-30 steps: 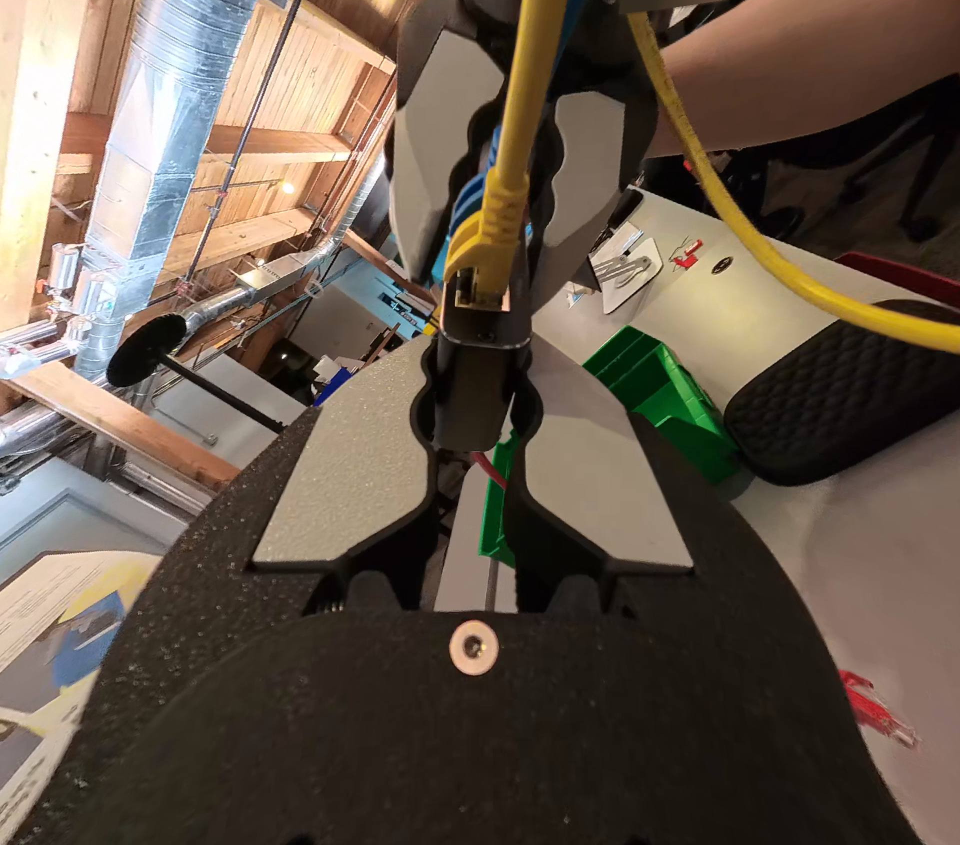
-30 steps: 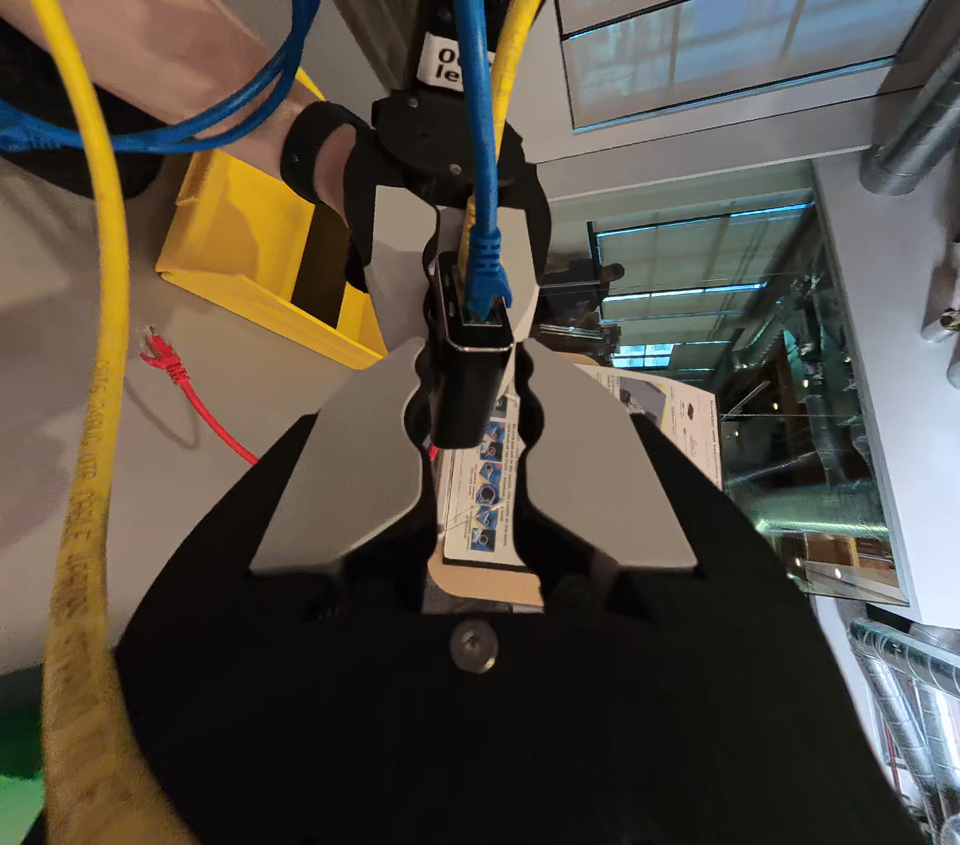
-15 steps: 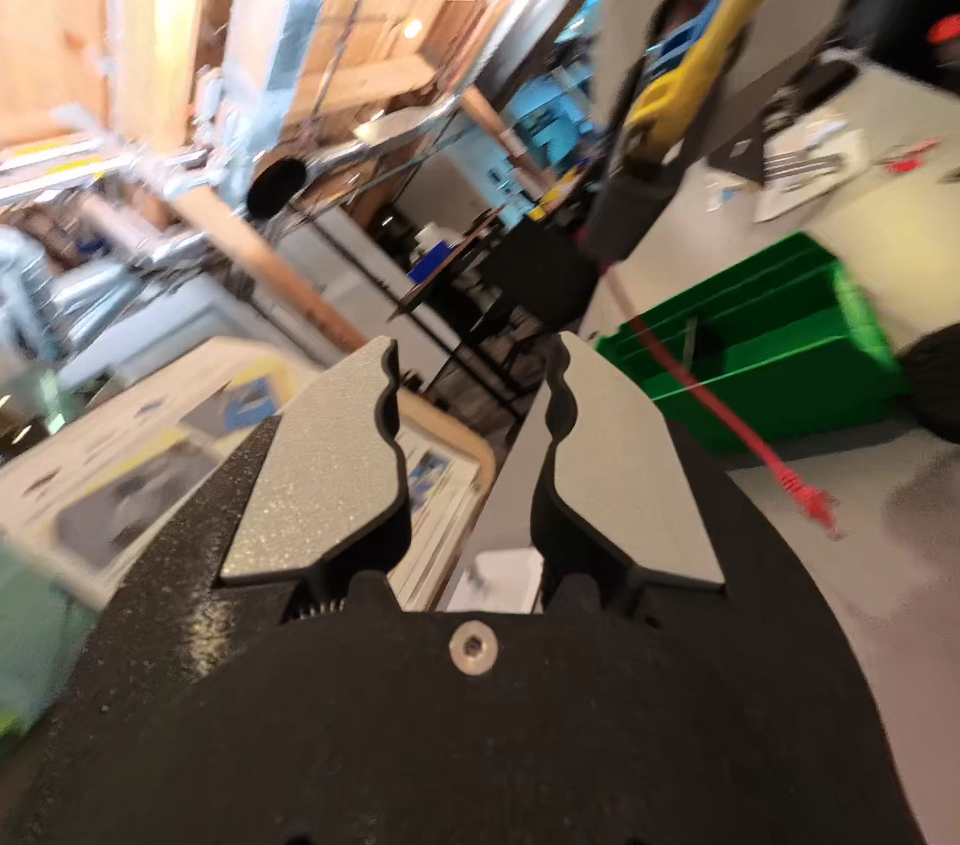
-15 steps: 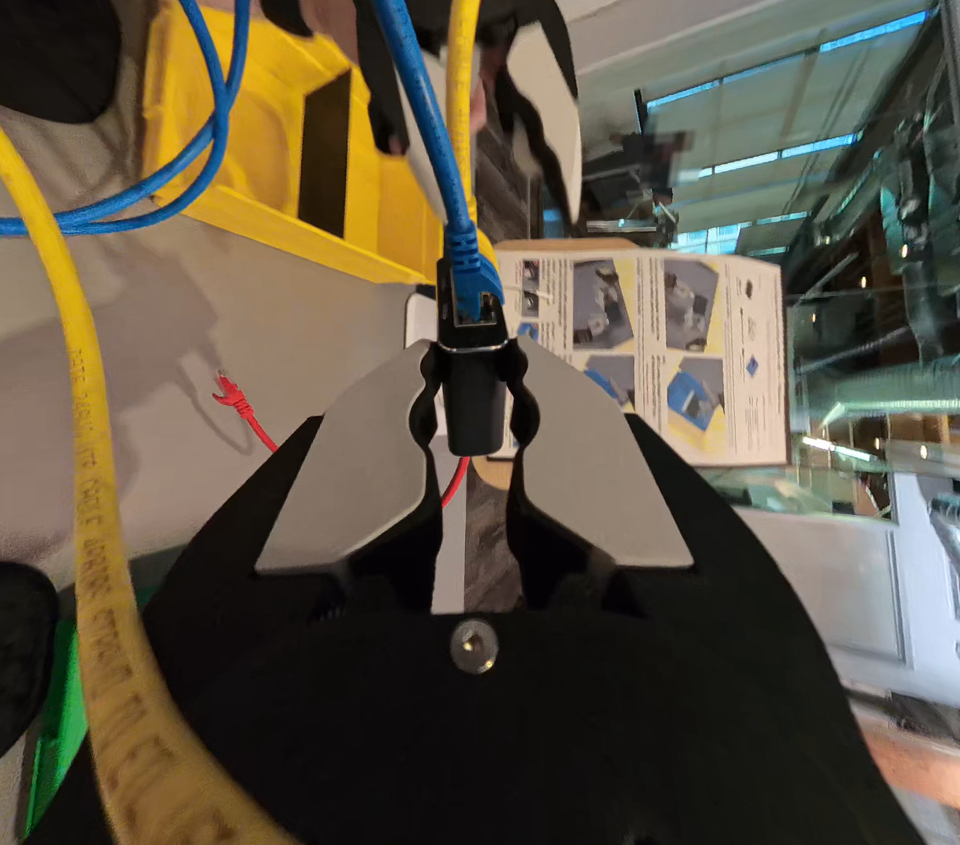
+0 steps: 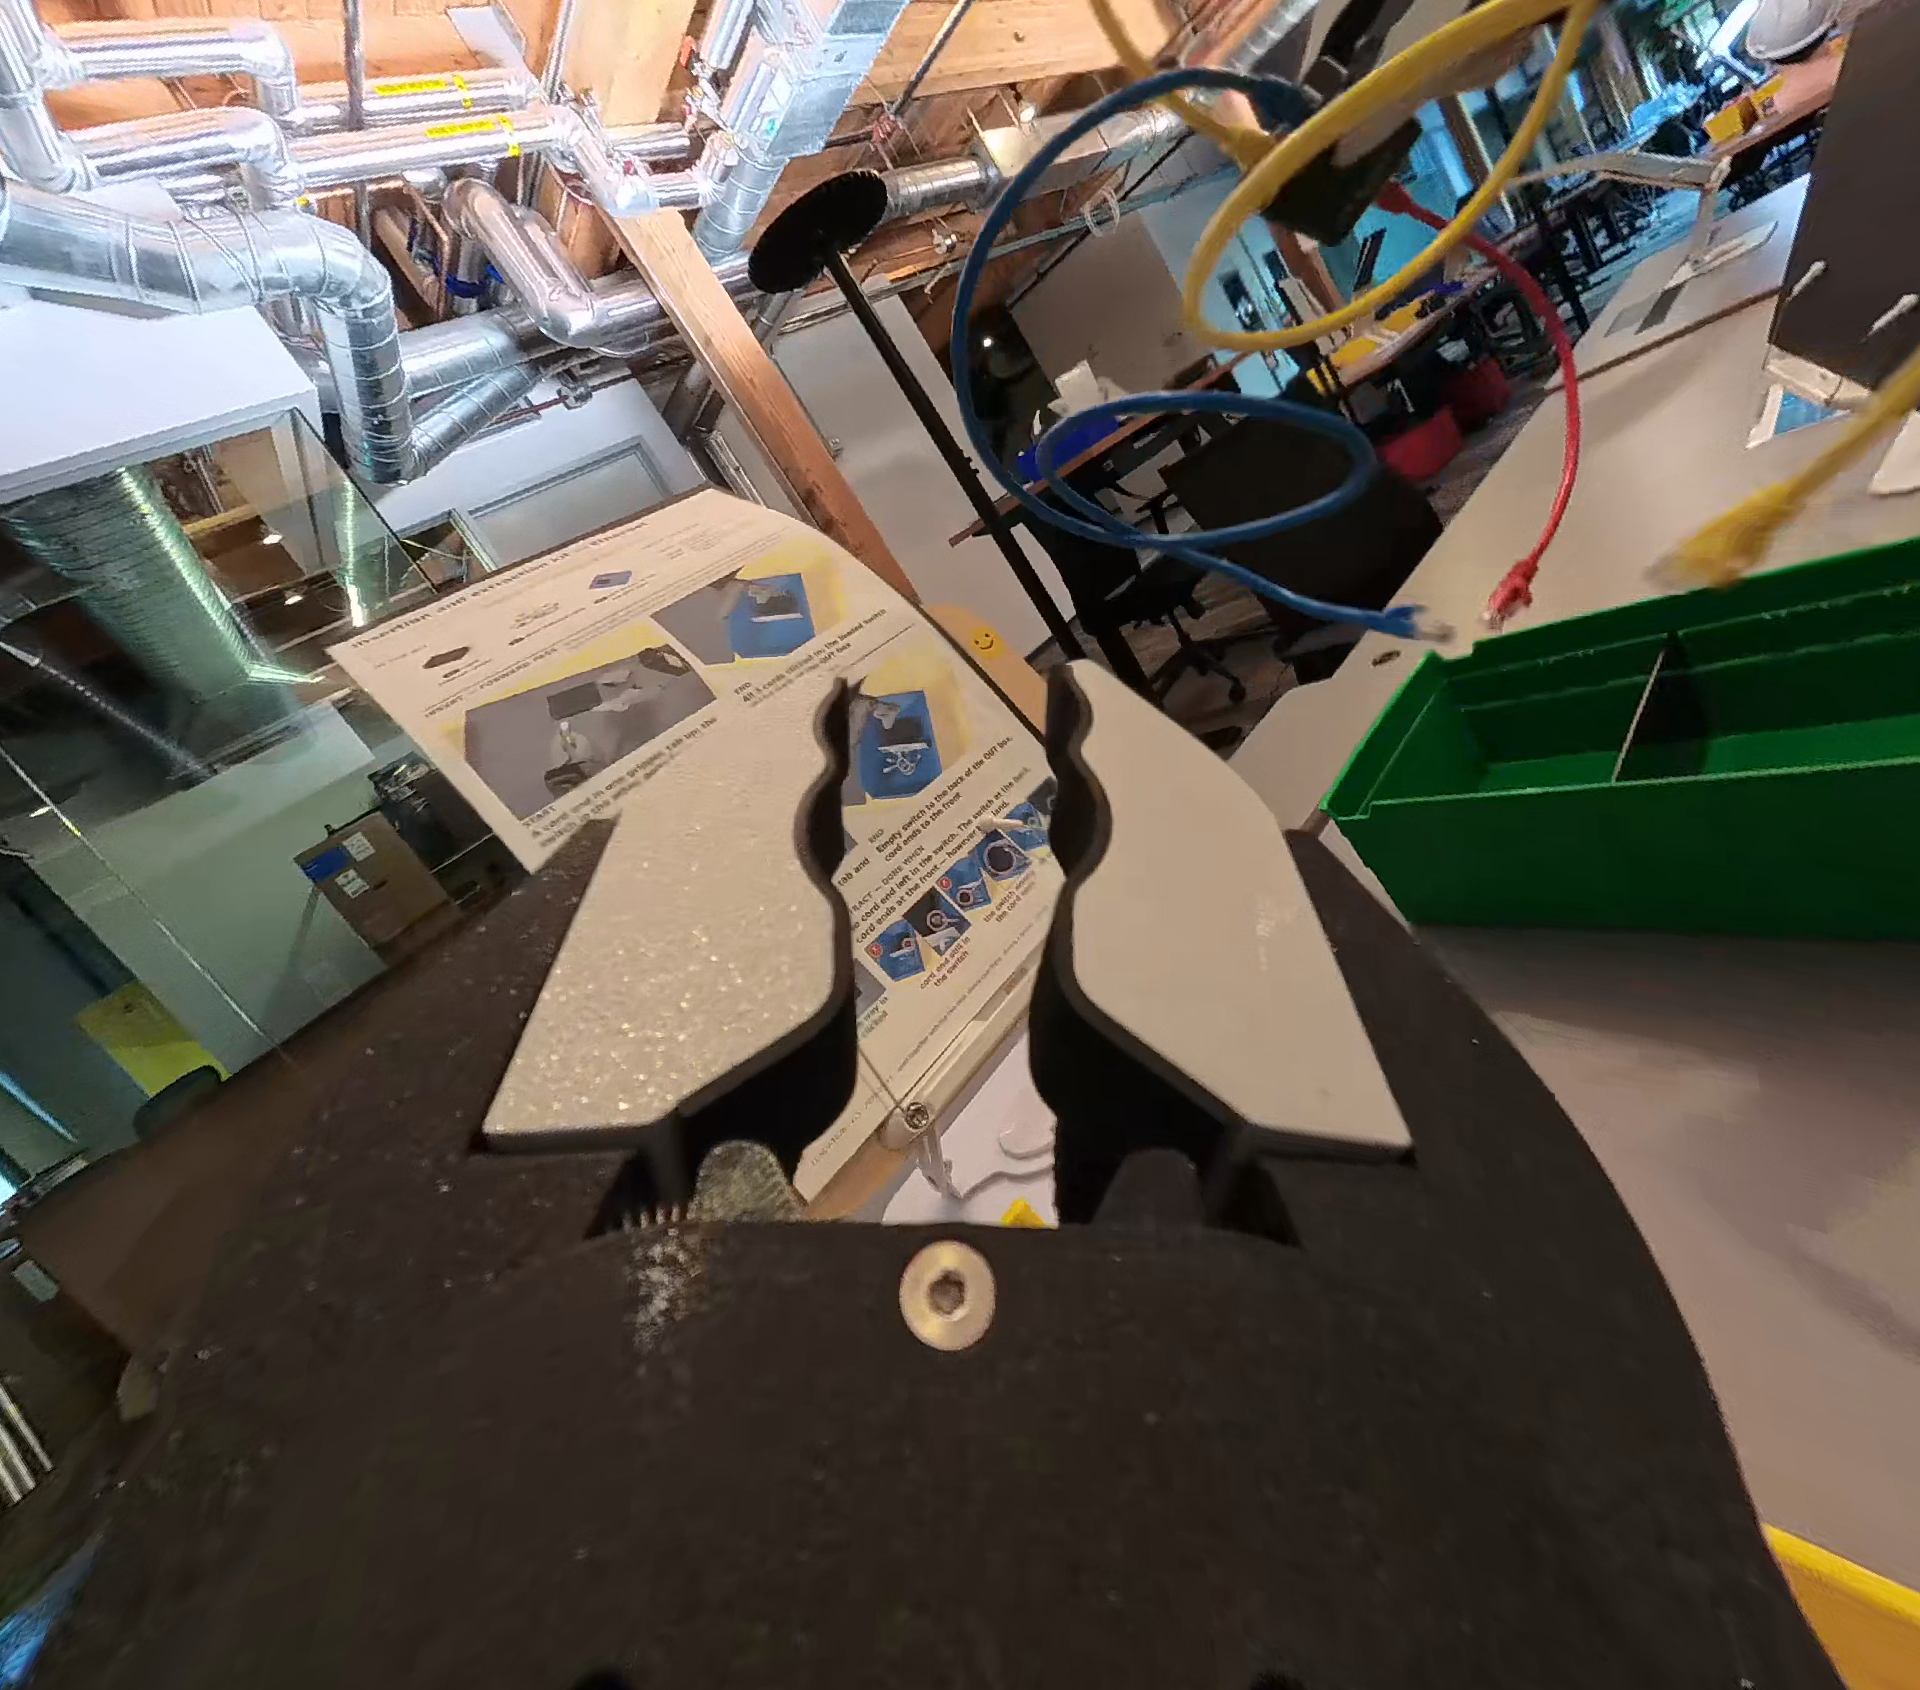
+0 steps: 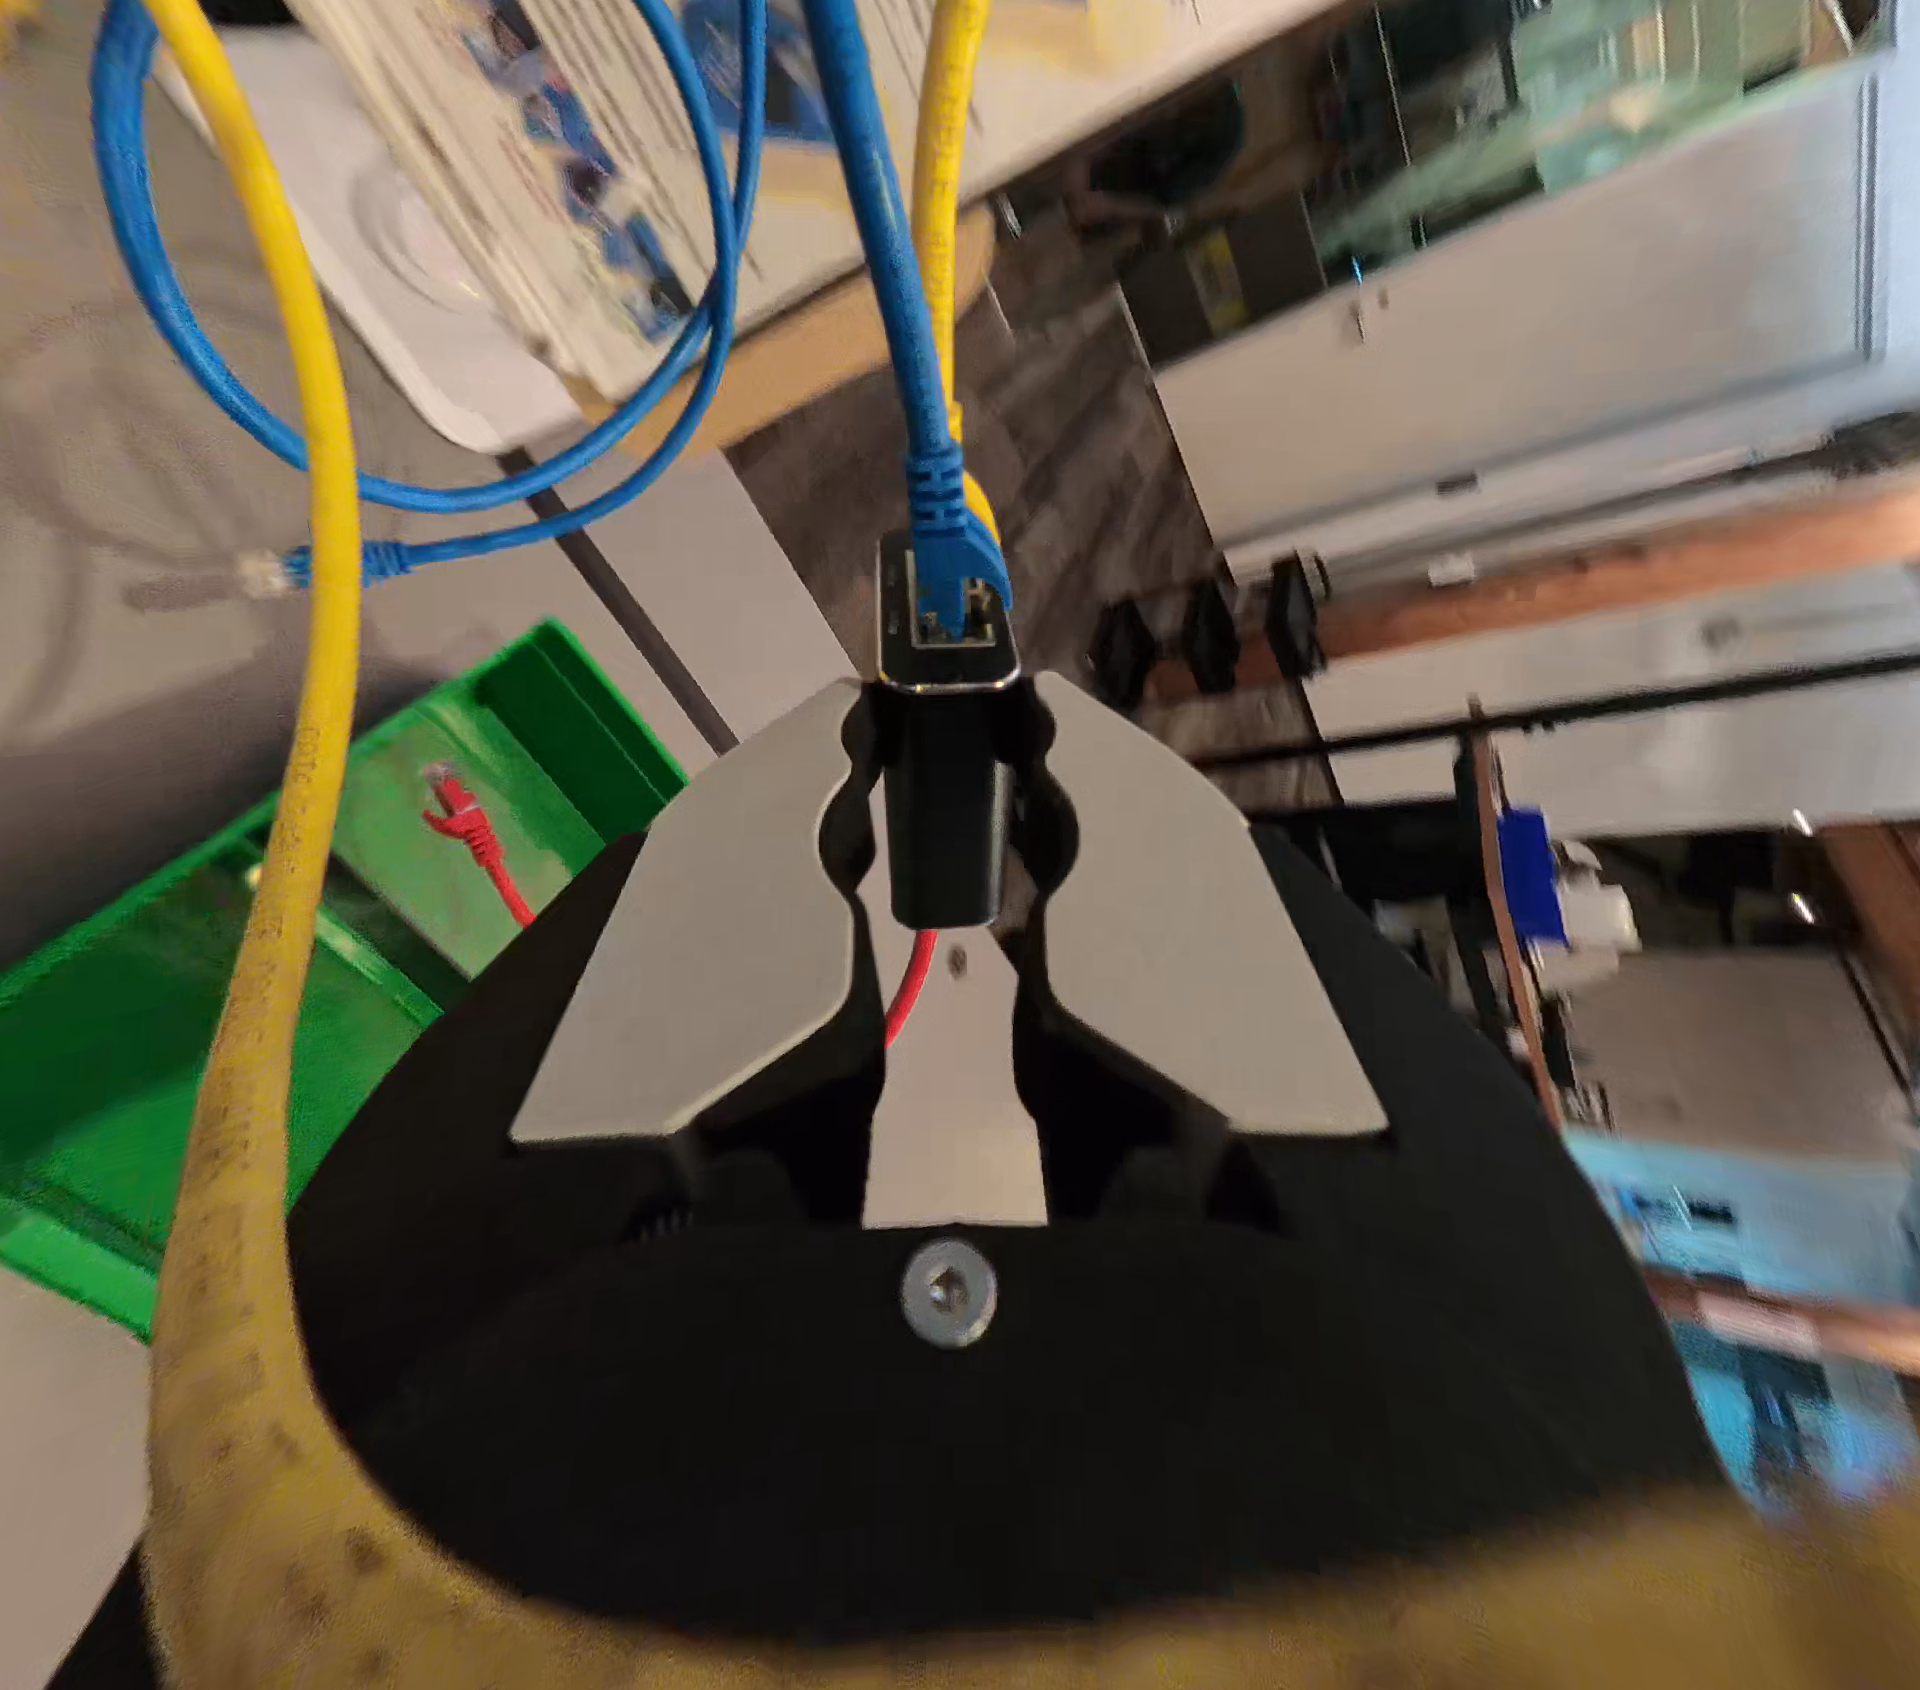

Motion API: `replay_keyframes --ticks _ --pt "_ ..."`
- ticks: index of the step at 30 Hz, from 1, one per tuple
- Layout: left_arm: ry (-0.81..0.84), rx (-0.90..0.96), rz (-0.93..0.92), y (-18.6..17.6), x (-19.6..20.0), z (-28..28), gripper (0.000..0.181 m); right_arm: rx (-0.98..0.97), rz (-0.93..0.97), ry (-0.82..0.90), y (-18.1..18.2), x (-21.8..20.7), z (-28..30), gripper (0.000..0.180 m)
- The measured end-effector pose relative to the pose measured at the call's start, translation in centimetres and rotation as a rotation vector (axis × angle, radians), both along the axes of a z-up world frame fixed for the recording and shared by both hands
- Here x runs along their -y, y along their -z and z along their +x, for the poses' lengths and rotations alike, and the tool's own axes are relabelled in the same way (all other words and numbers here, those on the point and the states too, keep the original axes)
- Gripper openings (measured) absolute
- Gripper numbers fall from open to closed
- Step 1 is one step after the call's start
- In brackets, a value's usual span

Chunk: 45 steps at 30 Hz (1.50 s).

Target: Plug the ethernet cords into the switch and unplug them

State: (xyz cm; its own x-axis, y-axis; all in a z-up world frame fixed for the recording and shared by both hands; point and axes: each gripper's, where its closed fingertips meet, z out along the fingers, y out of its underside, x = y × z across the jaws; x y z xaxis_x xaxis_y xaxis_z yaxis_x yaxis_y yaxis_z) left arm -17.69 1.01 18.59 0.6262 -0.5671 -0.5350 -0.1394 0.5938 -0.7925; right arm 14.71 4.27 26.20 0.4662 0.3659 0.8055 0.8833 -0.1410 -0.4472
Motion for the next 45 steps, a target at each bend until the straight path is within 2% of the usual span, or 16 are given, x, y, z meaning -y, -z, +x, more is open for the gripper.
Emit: replay_keyframes --ticks 4,11,14,21,23,25,33,36,39,45 --pt "-0.012 -0.071 -0.013 1.1 -0.4 1.7 0.036 0.096 -0.022 0.226 1.8 -2.9 5.0 0.026" --pt "-0.012 -0.146 -0.024 2.2 -0.4 3.5 0.036 0.236 -0.206 0.402 7.3 -4.2 11.2 0.026" --pt "-0.01 -0.153 -0.028 2.4 -0.6 3.7 0.036 0.309 -0.217 0.529 7.7 -3.9 14.4 0.026" --pt "-0.012 -0.182 -0.045 3.3 -1.1 4.5 0.036 0.497 -0.204 0.602 7.6 -3.6 17.2 0.026" --pt "-0.011 -0.196 -0.045 3.5 -1.1 4.9 0.036 0.514 -0.235 0.583 7.9 -3.5 17.1 0.026" --pt "-0.01 -0.211 -0.043 3.8 -1.1 5.3 0.036 0.532 -0.34 0.456 9.6 -3.0 15.8 0.026" --pt "-0.004 -0.268 -0.049 4.9 -1.1 6.6 0.036 0.58 -0.547 0.368 12.4 -2.0 13.2 0.026" --pt "-0.003 -0.297 -0.047 5.5 -1.1 7.1 0.036 0.634 -0.687 0.324 14.4 -1.7 12.2 0.026" --pt "-0.002 -0.326 -0.05 6.1 -1.0 7.7 0.036 0.673 -0.802 0.28 16.1 -2.2 10.7 0.027" --pt "-0.004 -0.37 -0.086 7.5 -1.6 8.5 0.036 0.765 -0.916 0.222 17.4 -4.4 7.8 0.027"
